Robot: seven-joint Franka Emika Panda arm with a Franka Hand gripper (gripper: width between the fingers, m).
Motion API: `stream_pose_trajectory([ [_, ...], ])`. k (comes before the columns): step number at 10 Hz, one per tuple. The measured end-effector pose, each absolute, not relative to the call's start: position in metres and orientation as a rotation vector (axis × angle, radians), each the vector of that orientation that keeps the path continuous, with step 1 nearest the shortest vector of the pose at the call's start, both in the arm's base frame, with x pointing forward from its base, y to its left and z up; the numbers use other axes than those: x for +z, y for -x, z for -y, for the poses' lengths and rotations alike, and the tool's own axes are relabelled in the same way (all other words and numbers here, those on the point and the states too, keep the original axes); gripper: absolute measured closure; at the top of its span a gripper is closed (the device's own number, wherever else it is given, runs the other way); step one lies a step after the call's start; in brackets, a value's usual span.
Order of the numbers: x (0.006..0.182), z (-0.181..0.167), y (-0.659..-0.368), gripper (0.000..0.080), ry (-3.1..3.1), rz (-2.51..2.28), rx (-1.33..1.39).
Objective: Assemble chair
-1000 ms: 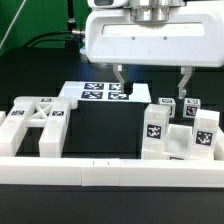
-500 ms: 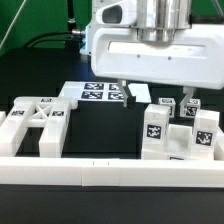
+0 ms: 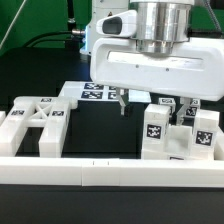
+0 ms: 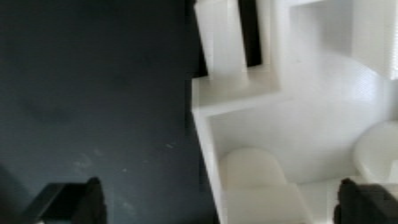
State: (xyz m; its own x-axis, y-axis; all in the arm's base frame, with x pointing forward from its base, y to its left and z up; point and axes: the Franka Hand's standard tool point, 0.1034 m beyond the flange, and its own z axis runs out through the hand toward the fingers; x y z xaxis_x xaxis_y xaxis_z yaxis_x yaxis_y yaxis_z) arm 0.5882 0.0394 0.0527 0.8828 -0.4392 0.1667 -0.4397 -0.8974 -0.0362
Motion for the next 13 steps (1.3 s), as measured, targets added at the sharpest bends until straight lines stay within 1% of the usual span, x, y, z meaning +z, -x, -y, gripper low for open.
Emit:
stream_pose_trajectory([
  [4,0.030,-0.034,-0.592,0.0150,-3.021,0.491,0.270],
  [6,0.025,-0.028,-0.593,0.0150,-3.012,0.496,0.275],
  [9,0.018,-0.028,-0.591,0.0150,-2.999,0.530,0.281],
  [10,0.018,-0.026,-0.590,0.0269,-2.997,0.535,0.282],
  [11,0.017,-0.025,-0.590,0.0269,-2.996,0.536,0.282],
  [13,0.016,-0.026,-0.588,0.0636,-2.995,0.548,0.279],
])
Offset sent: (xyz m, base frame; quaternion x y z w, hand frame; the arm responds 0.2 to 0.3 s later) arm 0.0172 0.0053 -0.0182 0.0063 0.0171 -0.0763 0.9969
